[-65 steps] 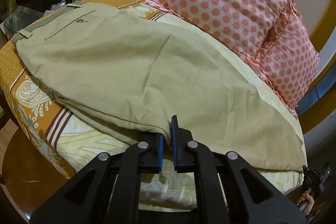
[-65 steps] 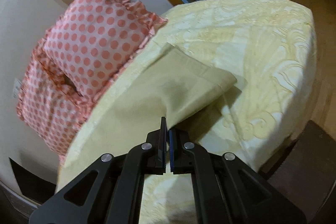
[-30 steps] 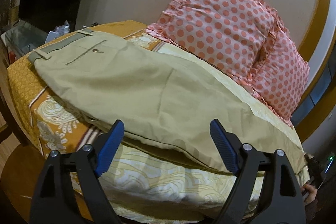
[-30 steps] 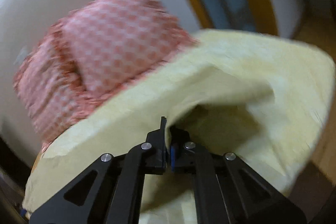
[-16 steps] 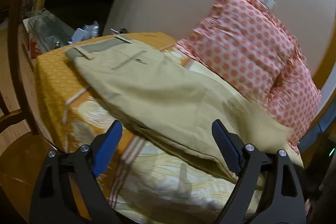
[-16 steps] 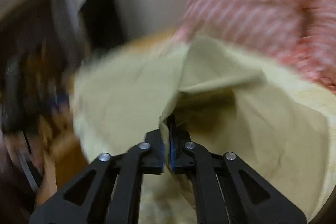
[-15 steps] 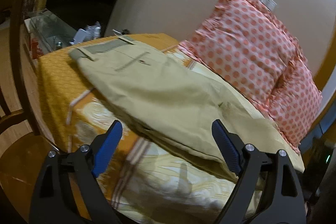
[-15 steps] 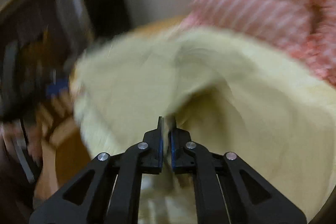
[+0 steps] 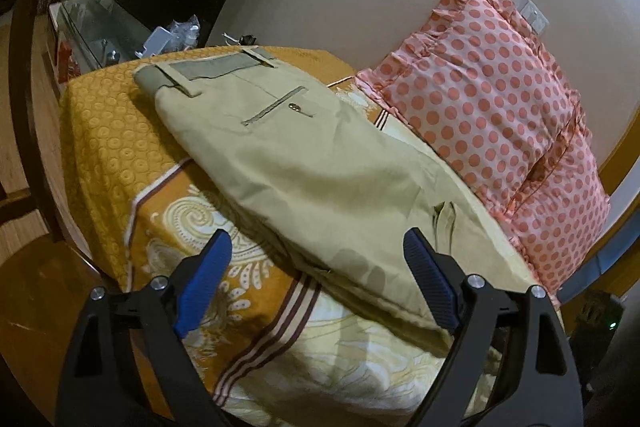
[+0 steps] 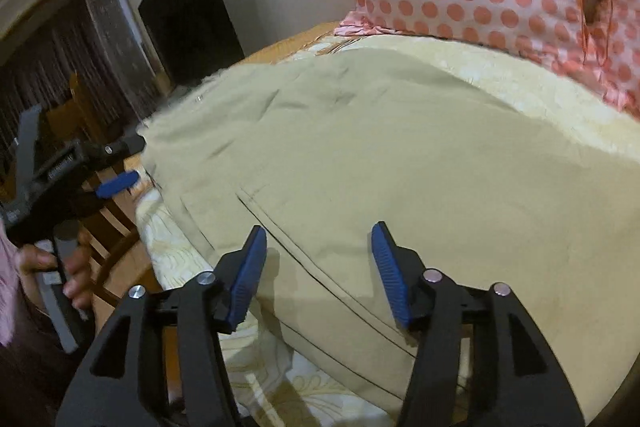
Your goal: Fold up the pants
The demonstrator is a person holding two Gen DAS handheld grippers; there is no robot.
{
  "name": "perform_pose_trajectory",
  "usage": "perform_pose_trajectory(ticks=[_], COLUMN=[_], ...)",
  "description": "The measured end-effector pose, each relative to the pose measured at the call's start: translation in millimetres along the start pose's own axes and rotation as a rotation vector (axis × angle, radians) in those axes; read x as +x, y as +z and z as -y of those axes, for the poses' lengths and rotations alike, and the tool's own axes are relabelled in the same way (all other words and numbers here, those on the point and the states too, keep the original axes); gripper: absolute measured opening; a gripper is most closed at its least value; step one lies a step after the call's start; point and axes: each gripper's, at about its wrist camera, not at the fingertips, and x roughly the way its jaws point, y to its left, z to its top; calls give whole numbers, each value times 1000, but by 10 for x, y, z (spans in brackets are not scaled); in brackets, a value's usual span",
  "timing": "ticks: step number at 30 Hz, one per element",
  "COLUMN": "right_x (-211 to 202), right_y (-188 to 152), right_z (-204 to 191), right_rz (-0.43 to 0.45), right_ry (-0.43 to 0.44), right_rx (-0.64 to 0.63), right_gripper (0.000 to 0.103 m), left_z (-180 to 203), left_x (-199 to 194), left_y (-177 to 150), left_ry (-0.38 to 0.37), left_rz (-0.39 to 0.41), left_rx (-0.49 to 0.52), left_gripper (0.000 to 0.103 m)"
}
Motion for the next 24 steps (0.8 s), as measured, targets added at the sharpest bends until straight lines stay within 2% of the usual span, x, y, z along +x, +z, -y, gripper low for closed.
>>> perform_pose_trajectory(ticks=[4,9,11,13,15,16,17,19,20,22,24], right_x=[-28,28,6,38,14,-12,-58,-172,-230,-431,-683], right_y=[15,-77,-92,-71,-76,-86,-98,-122,-130,-151,-179], right_z=[84,111,121,140,180,200,219,288,332,454,610], right_rz=[10,25,32,36,42,47,56,79,90,134,195], right_ry=[42,57,66,78,100,106,111,111,110,100,67], right_rx=[57,63,71,85,108,115,119,130,138,160,186], right_gripper=[58,63,63,63,63,63,63,63,63,63,64], left_z=[-39,-191,-317,-482,-628,-659,-665,-486,-270,86,571], left_x=[119,201,231,251,261,296,331,359,352,305,224], left_y=[134,268,322,380,438,461,490,582,654,769,880], left_ry=[-27,-93,-114,-102,-61,-73,-77,-9,41,81,61], left_rz=[-17,-3,-4,0,15,3,-7,-6,3,30,65], left_rx=[-42,-186,-282,-395,-464,-464,-455,-348,-249,-112,32], left_gripper=[90,88,66,48,14,9,9,8,7,7,6])
